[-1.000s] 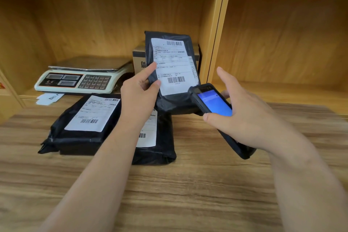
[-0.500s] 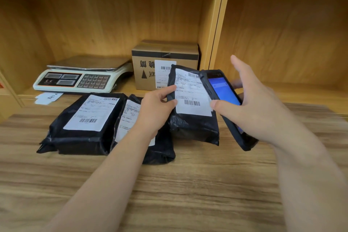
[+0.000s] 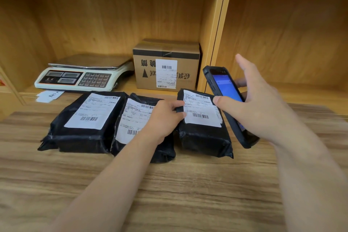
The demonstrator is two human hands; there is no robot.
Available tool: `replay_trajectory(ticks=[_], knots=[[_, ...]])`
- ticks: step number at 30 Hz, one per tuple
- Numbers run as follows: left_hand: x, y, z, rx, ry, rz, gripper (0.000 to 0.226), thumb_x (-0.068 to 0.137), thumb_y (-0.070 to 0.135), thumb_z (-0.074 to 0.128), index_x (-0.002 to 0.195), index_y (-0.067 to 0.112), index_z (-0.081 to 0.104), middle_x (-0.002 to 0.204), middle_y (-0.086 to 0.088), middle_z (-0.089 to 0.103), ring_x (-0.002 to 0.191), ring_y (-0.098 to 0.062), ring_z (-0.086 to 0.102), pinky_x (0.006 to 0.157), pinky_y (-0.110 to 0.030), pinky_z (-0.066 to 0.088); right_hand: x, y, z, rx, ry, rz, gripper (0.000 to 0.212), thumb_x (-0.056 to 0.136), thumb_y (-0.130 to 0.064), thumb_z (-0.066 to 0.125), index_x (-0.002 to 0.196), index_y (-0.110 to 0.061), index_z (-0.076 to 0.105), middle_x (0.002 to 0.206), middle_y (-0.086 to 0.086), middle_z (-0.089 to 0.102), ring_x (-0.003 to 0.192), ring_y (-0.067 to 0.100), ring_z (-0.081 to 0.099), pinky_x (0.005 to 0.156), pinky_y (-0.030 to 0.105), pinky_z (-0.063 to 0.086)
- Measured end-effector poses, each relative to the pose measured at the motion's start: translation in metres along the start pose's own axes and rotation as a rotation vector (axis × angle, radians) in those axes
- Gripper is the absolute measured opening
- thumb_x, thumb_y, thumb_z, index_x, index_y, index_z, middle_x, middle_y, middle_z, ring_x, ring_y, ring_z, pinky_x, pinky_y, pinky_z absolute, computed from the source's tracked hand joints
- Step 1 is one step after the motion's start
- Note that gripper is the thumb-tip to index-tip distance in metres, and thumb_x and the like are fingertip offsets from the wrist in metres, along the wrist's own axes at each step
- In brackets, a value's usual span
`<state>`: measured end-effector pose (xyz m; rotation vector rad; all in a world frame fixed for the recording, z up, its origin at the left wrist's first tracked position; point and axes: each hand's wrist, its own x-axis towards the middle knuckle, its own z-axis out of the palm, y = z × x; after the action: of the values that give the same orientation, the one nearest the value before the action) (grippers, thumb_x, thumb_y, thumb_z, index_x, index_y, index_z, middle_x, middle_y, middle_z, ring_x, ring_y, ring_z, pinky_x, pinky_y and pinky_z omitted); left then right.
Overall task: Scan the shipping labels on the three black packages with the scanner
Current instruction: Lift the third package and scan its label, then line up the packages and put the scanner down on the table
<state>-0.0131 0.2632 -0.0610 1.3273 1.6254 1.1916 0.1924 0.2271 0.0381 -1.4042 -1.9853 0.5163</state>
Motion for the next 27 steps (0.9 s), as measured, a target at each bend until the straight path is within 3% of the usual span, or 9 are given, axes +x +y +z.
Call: replay_trajectory(ticks=[4, 8, 10, 12, 15, 17, 21, 24, 27], knots=[[-0.001, 0.0, 0.003, 0.078, -0.014, 0.004, 0.047, 0.099, 0.007, 0.068, 0.145, 0.015, 0.063, 0.134, 0.0, 0.072, 0.112, -0.013, 0.063, 0.074, -0.008, 0.045, 0.0, 0.001, 0.001, -0.012, 0.0, -0.006, 0.103, 0.076, -0.049, 0.072, 0.155, -0.051, 0.007, 0.116, -0.019, 0.051, 0.101, 0.018, 0.061, 0.077, 0.05, 0.057], [-0.002, -0.001, 0.005, 0.143, -0.036, -0.007, 0.048, 0.099, 0.008, 0.068, 0.146, 0.016, 0.063, 0.136, 0.0, 0.071, 0.12, -0.017, 0.063, 0.101, -0.026, 0.051, 0.0, 0.001, 0.002, -0.011, -0.003, -0.005, 0.102, 0.076, -0.05, 0.072, 0.155, -0.051, 0.007, 0.117, -0.018, 0.051, 0.103, 0.019, 0.06, 0.077, 0.05, 0.057], [-0.003, 0.0, 0.005, 0.159, -0.048, -0.025, 0.048, 0.098, 0.008, 0.068, 0.145, 0.016, 0.064, 0.135, -0.001, 0.072, 0.123, -0.02, 0.064, 0.107, -0.032, 0.052, 0.0, 0.001, 0.002, -0.011, -0.008, -0.004, 0.102, 0.076, -0.05, 0.072, 0.155, -0.052, 0.007, 0.115, -0.019, 0.051, 0.101, 0.018, 0.06, 0.075, 0.049, 0.058], [-0.004, 0.002, 0.003, 0.181, -0.068, -0.035, 0.045, 0.097, 0.006, 0.068, 0.141, 0.016, 0.066, 0.127, 0.002, 0.074, 0.113, -0.016, 0.066, 0.097, -0.027, 0.054, 0.0, 0.002, 0.002, -0.006, -0.01, -0.002, 0.102, 0.075, -0.051, 0.072, 0.154, -0.053, 0.007, 0.113, -0.023, 0.051, 0.099, 0.017, 0.061, 0.073, 0.049, 0.058], [-0.006, 0.005, 0.002, 0.224, -0.095, -0.045, 0.041, 0.097, 0.003, 0.068, 0.136, 0.015, 0.069, 0.086, 0.016, 0.063, 0.079, -0.004, 0.058, 0.068, -0.017, 0.046, 0.0, 0.003, 0.002, -0.003, -0.006, -0.001, 0.102, 0.074, -0.052, 0.071, 0.153, -0.054, 0.007, 0.113, -0.025, 0.05, 0.098, 0.017, 0.062, 0.074, 0.049, 0.058], [-0.008, 0.005, 0.002, 0.254, -0.106, -0.042, 0.038, 0.097, 0.003, 0.068, 0.134, 0.013, 0.07, 0.078, 0.018, 0.058, 0.072, -0.003, 0.054, 0.065, -0.017, 0.043, 0.0, 0.003, 0.002, -0.01, -0.009, 0.0, 0.101, 0.076, -0.05, 0.072, 0.154, -0.054, 0.008, 0.111, -0.025, 0.05, 0.098, 0.016, 0.061, 0.074, 0.047, 0.057], [-0.012, 0.009, 0.001, 0.295, -0.127, -0.013, 0.039, 0.098, 0.003, 0.068, 0.136, 0.012, 0.069, 0.105, 0.017, 0.065, 0.075, -0.006, 0.054, 0.067, -0.015, 0.042, 0.0, 0.003, 0.003, -0.035, -0.024, -0.004, 0.102, 0.077, -0.049, 0.072, 0.155, -0.052, 0.007, 0.11, -0.022, 0.05, 0.096, 0.015, 0.061, 0.074, 0.048, 0.057], [-0.014, 0.012, -0.001, 0.32, -0.17, -0.013, 0.043, 0.099, 0.005, 0.065, 0.141, 0.014, 0.065, 0.11, 0.011, 0.07, 0.105, -0.014, 0.06, 0.083, -0.02, 0.042, 0.0, 0.002, 0.003, -0.031, -0.029, -0.006, 0.102, 0.074, -0.051, 0.07, 0.154, -0.053, 0.007, 0.114, -0.019, 0.05, 0.098, 0.017, 0.061, 0.075, 0.049, 0.057], [-0.016, 0.014, -0.002, 0.346, -0.206, 0.015, 0.054, 0.099, 0.008, 0.063, 0.151, 0.018, 0.052, 0.148, 0.002, 0.058, 0.135, -0.018, 0.052, 0.102, -0.026, 0.04, 0.0, 0.002, 0.004, -0.036, -0.037, -0.004, 0.102, 0.073, -0.053, 0.069, 0.153, -0.054, 0.006, 0.123, -0.016, 0.049, 0.1, 0.018, 0.06, 0.077, 0.05, 0.057]])
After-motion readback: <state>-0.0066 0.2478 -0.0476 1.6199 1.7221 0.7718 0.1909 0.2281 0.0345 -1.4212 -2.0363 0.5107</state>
